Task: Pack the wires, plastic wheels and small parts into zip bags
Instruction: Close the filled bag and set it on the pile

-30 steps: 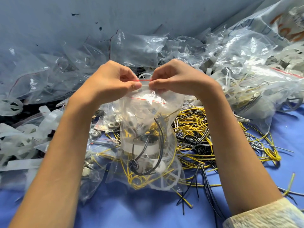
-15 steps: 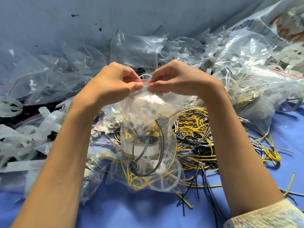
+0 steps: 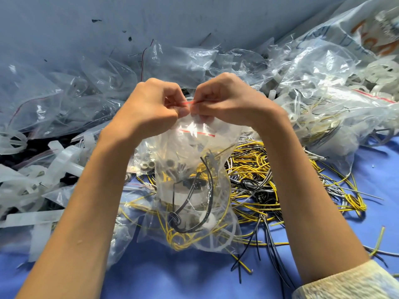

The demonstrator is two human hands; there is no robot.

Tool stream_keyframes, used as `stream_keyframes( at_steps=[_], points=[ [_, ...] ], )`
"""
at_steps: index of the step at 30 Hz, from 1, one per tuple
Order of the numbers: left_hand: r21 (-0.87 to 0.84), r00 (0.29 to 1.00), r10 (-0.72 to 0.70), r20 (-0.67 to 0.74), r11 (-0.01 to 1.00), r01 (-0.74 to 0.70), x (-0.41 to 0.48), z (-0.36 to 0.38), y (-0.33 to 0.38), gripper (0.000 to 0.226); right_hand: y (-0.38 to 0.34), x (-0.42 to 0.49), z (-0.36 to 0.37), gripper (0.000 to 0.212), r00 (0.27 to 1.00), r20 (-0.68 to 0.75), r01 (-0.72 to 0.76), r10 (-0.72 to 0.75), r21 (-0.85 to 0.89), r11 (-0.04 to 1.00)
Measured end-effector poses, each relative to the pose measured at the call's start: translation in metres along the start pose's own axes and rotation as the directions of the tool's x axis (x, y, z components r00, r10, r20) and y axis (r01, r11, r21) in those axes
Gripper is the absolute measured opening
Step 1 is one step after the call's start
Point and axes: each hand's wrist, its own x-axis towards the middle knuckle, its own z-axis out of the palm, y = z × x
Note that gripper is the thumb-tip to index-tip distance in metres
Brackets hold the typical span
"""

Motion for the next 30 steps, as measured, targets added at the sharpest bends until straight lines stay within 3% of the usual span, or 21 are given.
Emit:
stream_keyframes(
  at_steps=[3,8,10,13,15,17,20,24,27,30],
  points=[
    [-0.049,1.0,-0.019,0.004,0.999,0.019,-0.001,-0.003,-0.003,0.015,0.002,0.002,0.002,0.01,0.999,-0.007,-0.036,0.037,0.074,0.997],
    [-0.103,0.997,-0.025,0.074,0.994,0.033,-0.002,-0.007,-0.003,0.011,0.004,0.0,0.002,0.017,0.937,0.284,-0.21,0.202,0.0,0.978],
    [-0.147,0.995,-0.041,0.089,0.988,0.054,-0.001,-0.006,-0.004,0.009,0.007,-0.002,0.002,0.015,0.932,0.279,-0.256,0.231,0.056,0.965],
    [-0.282,0.981,-0.184,0.064,0.94,0.194,0.0,-0.006,-0.01,0.046,0.006,-0.004,-0.004,0.018,0.972,0.122,-0.219,0.199,0.181,0.959],
    [-0.412,0.953,-0.236,0.192,0.862,0.297,-0.001,-0.009,-0.011,0.064,0.006,-0.004,-0.006,0.025,0.984,-0.007,-0.168,0.176,0.27,0.948],
    [-0.487,0.904,-0.153,0.4,0.8,0.351,-0.006,-0.011,-0.018,0.083,0.006,-0.001,-0.007,0.028,0.974,-0.153,-0.11,0.169,0.332,0.937],
    [-0.391,0.838,-0.013,0.545,0.881,0.268,-0.012,-0.009,-0.028,0.092,0.005,0.003,-0.011,0.027,0.91,-0.353,-0.06,0.22,0.414,0.908],
    [-0.334,0.906,-0.024,0.423,0.925,0.18,-0.006,0.004,-0.018,0.06,0.001,-0.001,-0.012,0.026,0.871,-0.405,-0.012,0.279,0.55,0.835],
    [-0.406,0.951,-0.007,0.309,0.903,0.138,-0.006,0.01,-0.011,0.065,-0.006,0.0,-0.016,0.025,0.856,-0.397,-0.04,0.332,0.59,0.807],
    [-0.569,0.987,-0.008,0.162,0.816,0.1,-0.007,0.009,-0.008,0.022,-0.007,0.003,-0.025,0.033,0.892,-0.311,0.003,0.328,0.73,0.684]
  ],
)
